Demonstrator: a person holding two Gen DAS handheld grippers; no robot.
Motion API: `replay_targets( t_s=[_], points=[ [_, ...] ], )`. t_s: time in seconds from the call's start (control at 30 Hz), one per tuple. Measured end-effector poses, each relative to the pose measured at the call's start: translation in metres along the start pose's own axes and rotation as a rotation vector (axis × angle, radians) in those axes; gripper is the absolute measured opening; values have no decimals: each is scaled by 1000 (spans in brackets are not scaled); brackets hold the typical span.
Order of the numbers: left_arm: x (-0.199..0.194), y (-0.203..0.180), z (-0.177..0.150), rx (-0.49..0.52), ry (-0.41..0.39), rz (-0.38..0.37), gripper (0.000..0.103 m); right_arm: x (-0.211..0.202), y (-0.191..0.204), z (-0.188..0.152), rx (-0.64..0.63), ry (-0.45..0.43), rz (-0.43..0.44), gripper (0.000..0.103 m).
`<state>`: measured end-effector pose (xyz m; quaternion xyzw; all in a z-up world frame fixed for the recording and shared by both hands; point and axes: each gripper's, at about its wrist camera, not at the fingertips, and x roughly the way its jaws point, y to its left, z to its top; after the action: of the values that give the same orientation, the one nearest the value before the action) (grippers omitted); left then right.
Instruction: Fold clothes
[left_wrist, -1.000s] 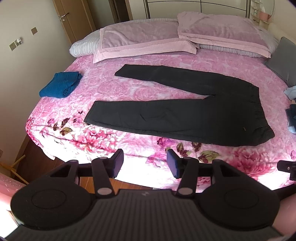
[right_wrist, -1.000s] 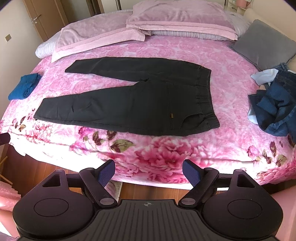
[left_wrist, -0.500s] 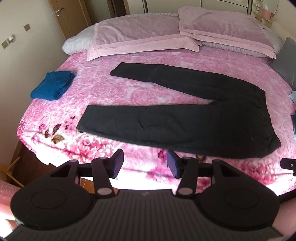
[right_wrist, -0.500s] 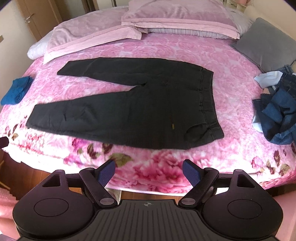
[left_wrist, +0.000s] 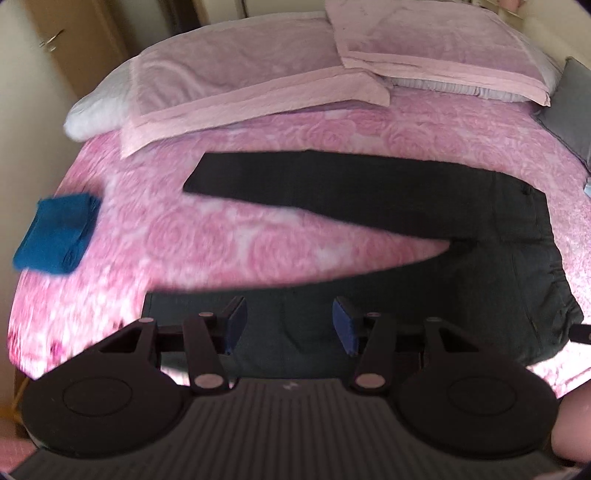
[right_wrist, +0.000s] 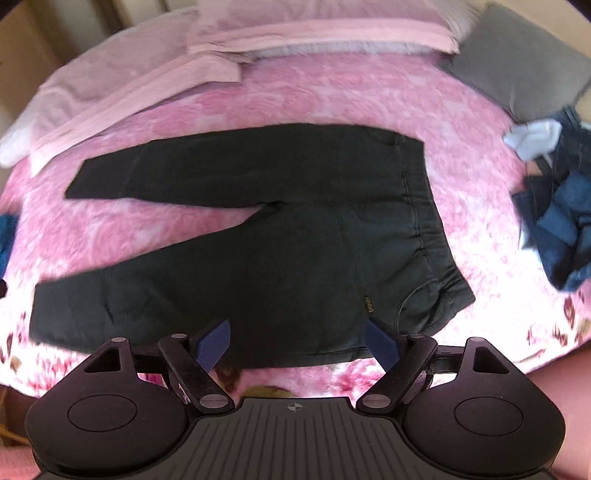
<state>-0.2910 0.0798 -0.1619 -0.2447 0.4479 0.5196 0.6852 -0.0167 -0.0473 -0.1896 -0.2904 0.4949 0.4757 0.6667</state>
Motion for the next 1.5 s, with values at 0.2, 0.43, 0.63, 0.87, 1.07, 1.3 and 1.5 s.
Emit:
replay_targets(
  t_s=[0.2,0.43,0.63,0.87,1.07,1.3,1.5],
  points=[
    [40,-3,38,68,8,-64,47,14,6,14,81,21,-50,83],
    [66,-21,49,101,20,-150,44,24,-11,22,141,33,-73,83],
    [75,-42,55,84,22,-176,43,22,-39,36,143,-8,-57,83],
    [81,-72,55,43,3,-170,42,51,-79,75,69,1,0,83],
    [120,-111,61,33,19,-157,42,96,-111,108,-16,8,73,82],
    [189,-145,90,109,-10,-204,42,167,-132,150,-125,24,116,82],
    [266,-164,122,282,-75,-238,42,225,-136,196,-223,-9,146,82]
  ],
)
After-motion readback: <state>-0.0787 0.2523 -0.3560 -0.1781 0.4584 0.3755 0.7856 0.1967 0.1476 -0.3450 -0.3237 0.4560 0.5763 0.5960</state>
